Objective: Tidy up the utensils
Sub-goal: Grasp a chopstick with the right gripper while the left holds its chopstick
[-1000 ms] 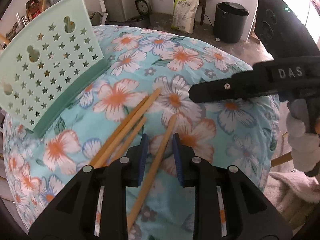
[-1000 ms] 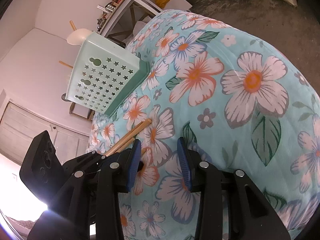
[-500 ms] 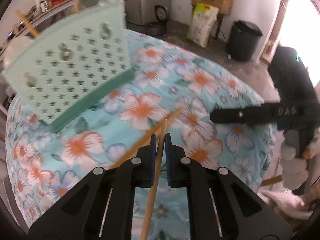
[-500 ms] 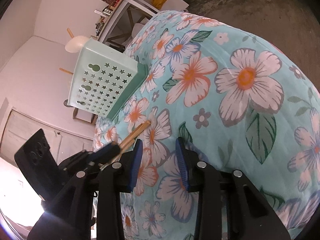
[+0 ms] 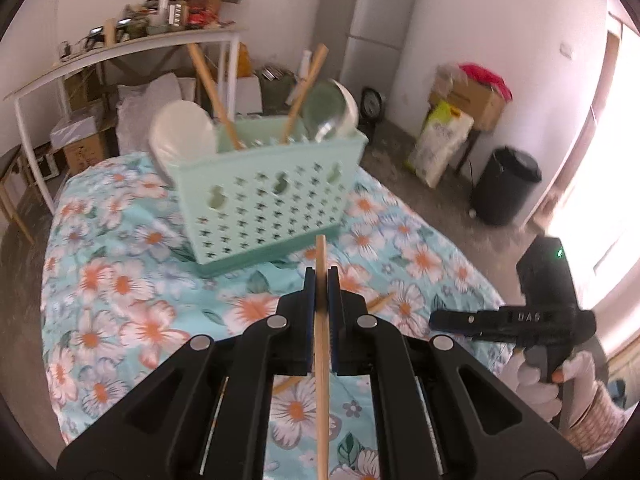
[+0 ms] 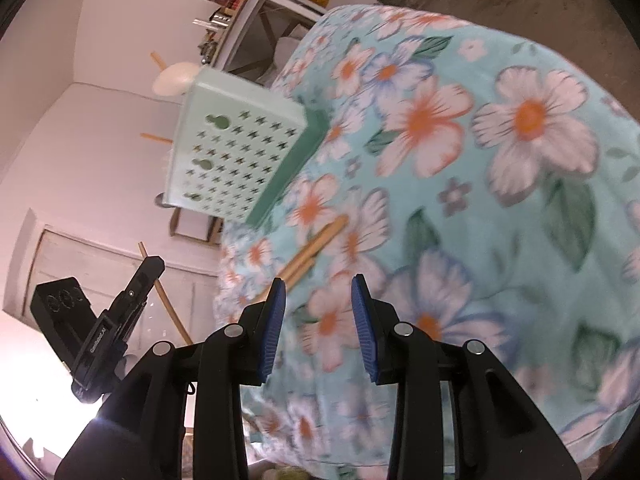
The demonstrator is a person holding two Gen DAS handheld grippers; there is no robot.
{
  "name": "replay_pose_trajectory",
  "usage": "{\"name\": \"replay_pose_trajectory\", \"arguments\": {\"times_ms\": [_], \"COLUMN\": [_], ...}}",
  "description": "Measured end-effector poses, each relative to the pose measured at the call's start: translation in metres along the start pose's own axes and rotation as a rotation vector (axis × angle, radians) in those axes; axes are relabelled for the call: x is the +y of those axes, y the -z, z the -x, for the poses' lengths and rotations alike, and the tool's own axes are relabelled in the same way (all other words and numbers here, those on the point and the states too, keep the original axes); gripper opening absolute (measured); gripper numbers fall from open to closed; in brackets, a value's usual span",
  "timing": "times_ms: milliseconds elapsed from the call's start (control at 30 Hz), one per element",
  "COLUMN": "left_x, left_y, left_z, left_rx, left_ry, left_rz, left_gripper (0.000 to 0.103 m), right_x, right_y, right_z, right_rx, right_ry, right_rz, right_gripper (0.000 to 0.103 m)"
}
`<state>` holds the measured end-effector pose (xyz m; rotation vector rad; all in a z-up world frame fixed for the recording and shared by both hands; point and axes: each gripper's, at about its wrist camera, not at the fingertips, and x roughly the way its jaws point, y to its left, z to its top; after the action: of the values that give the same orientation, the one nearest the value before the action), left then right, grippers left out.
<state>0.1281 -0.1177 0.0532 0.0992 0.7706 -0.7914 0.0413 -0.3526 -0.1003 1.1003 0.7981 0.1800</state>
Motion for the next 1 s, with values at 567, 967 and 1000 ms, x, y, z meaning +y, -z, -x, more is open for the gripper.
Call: {"name": "replay_pose_trajectory", "arguments": {"times_ms": [567, 967, 1000], "left_x": [0.042, 0.055, 0.056], "left_y": [0.020, 0.030, 0.030], "left_z": [0.050, 0.054, 0.054], "left_rx": [-0.083, -0.083, -0.083], "left_ry": [-0.012, 0.009, 0.008], "left_rz": [0.115, 0.139, 0.140], "left_gripper": [0.005, 0.006, 0.006], "right_x": [0.010, 0.014, 0.011], "right_y": [0.004, -0.006, -0.007], "right_z": [-0.069, -0.107, -0.104], "right_rx": [0.108, 0.086, 0.085], "right_ry": [-0.054, -0.058, -0.064], "right_rz": [-0.154, -0.232, -0.245], "right_gripper": [0.033, 0.010, 0.010]}}
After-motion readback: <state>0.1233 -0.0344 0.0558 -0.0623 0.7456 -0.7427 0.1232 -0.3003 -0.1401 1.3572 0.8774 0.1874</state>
